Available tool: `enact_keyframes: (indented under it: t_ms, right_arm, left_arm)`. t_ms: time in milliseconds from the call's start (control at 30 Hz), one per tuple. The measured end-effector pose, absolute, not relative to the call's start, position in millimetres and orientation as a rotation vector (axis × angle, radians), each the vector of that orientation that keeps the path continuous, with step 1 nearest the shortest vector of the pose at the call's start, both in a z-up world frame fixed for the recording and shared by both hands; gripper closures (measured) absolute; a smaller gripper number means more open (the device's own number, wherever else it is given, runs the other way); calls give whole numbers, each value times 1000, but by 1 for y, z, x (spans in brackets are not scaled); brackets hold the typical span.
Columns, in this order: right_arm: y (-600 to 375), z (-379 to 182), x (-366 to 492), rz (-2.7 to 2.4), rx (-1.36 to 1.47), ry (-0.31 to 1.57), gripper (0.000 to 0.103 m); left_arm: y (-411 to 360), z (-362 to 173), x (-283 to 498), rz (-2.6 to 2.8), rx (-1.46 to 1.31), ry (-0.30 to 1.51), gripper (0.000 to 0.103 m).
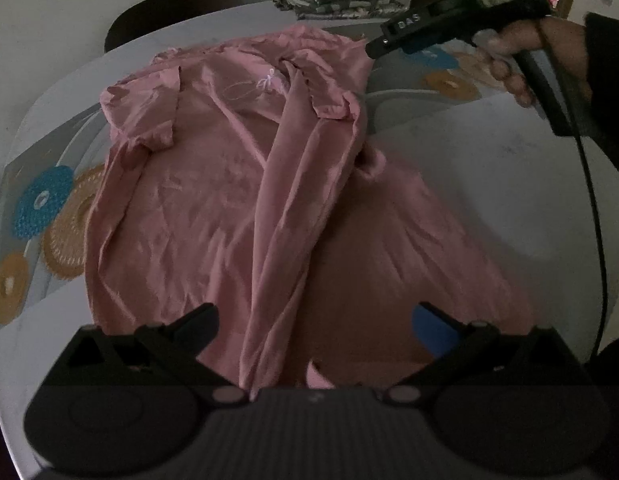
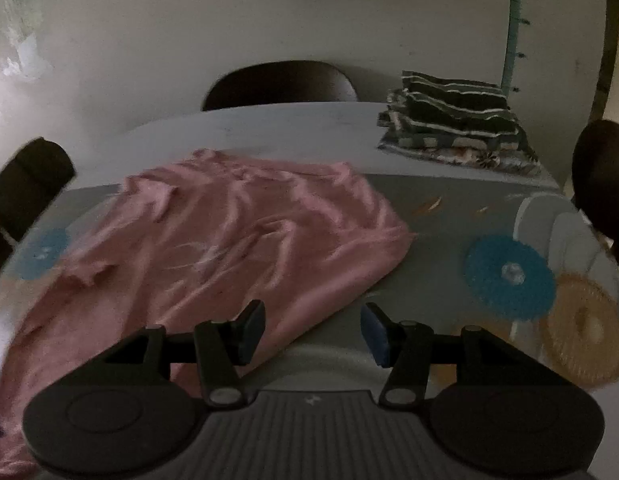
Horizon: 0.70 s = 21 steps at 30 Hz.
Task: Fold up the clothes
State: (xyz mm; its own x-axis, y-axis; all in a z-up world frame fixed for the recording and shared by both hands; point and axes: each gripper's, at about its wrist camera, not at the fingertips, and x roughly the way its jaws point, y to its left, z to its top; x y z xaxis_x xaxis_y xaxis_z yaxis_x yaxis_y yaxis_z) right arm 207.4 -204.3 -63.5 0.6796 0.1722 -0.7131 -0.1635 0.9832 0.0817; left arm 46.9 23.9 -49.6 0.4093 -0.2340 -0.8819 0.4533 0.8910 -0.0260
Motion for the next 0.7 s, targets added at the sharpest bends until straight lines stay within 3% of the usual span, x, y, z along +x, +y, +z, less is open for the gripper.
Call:
enact_keyframes:
  t_ms: [700]
  right_arm:
    - [-232, -97, 258, 156, 61, 822, 52]
  left_arm:
    - [-31, -49, 99, -505, 225, 1002, 0]
